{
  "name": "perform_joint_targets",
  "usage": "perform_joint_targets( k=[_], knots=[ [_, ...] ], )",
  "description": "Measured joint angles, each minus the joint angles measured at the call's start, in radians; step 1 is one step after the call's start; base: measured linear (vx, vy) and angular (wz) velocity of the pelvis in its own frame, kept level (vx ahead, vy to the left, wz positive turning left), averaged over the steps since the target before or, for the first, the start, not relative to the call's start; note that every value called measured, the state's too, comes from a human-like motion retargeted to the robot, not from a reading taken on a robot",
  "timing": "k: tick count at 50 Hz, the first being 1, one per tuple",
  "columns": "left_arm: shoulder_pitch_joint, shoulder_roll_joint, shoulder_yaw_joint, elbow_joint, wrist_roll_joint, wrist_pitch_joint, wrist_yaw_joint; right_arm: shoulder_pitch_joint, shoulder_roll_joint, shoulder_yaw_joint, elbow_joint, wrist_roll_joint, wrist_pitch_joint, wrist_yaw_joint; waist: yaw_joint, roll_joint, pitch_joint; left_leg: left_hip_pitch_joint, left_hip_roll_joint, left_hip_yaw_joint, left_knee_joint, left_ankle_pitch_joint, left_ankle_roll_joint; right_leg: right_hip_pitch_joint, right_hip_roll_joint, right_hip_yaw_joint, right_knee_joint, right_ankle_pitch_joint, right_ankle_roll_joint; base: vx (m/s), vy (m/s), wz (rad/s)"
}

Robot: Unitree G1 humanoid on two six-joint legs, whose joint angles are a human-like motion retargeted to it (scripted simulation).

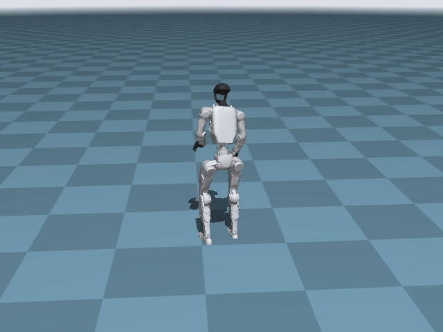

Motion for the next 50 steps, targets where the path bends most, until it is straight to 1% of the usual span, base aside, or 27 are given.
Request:
perform_joint_targets(
  k=[3, 8, 12, 16, 23, 36, 43, 50],
  knots=[
    [0.083, 0.009, -0.026, -0.09, -0.007, -0.026, -0.001, -0.121, -0.013, -0.06, 0.028, 0.101, -0.014, -0.032, 0.068, 0.014, 0.012, -0.024, -0.022, -0.027, -0.034, 0.027, 0.002, 0.017, 0.004, -0.022, -0.03, 0.01, -0.006, 0.0, -0.07, 0.46],
    [0.216, 0.038, -0.078, -0.219, -0.009, -0.062, -0.023, -0.336, -0.044, -0.162, 0.137, 0.266, -0.029, -0.053, 0.167, 0.034, 0.031, -0.013, -0.071, -0.099, -0.204, 0.112, 0.015, 0.021, 0.0, -0.063, -0.07, 0.032, -0.005, 0.0, -0.03, 0.51],
    [0.292, 0.058, -0.104, -0.279, -0.007, -0.079, -0.045, -0.458, -0.069, -0.221, 0.229, 0.366, -0.034, -0.046, 0.216, 0.048, 0.044, 0.007, -0.089, -0.137, -0.324, 0.165, 0.025, 0.008, -0.012, -0.1, -0.084, 0.043, -0.001, 0.0, 0.0, 0.55],
    [0.339, 0.065, -0.111, -0.307, -0.003, -0.085, -0.059, -0.52, -0.081, -0.256, 0.283, 0.431, -0.038, -0.03, 0.24, 0.059, 0.052, 0.017, -0.096, -0.162, -0.413, 0.21, 0.025, -0.01, -0.025, -0.134, -0.088, 0.05, 0.001, 0.0, 0.01, 0.48],
    [0.364, 0.06, -0.103, -0.329, -0.002, -0.085, -0.085, -0.536, -0.076, -0.272, 0.272, 0.479, -0.048, 0.003, 0.233, 0.074, 0.056, 0.029, -0.097, -0.192, -0.525, 0.273, 0.009, -0.035, -0.036, -0.178, -0.083, 0.056, -0.001, 0.01, 0.0, 0.37],
    [0.385, 0.076, -0.106, -0.335, -0.053, -0.083, -0.161, -0.466, -0.007, -0.257, 0.143, 0.497, -0.053, 0.057, 0.16, 0.098, 0.041, 0.06, -0.078, -0.216, -0.663, 0.34, -0.024, -0.05, -0.028, -0.203, -0.092, 0.055, -0.008, 0.01, -0.02, 0.16],
    [0.391, 0.077, -0.101, -0.326, -0.095, -0.083, -0.201, -0.433, -0.016, -0.263, 0.099, 0.496, -0.046, 0.086, 0.13, 0.118, 0.037, 0.078, -0.068, -0.227, -0.713, 0.366, -0.042, -0.039, -0.019, -0.213, -0.113, 0.056, -0.016, 0.02, -0.03, 0.13],
    [0.391, 0.071, -0.102, -0.312, -0.149, -0.085, -0.245, -0.43, -0.045, -0.266, 0.116, 0.507, -0.026, 0.134, 0.121, 0.147, 0.034, 0.082, -0.066, -0.241, -0.717, 0.37, -0.059, -0.018, -0.01, -0.225, -0.142, 0.065, -0.026, 0.02, -0.03, 0.21]
  ],
)
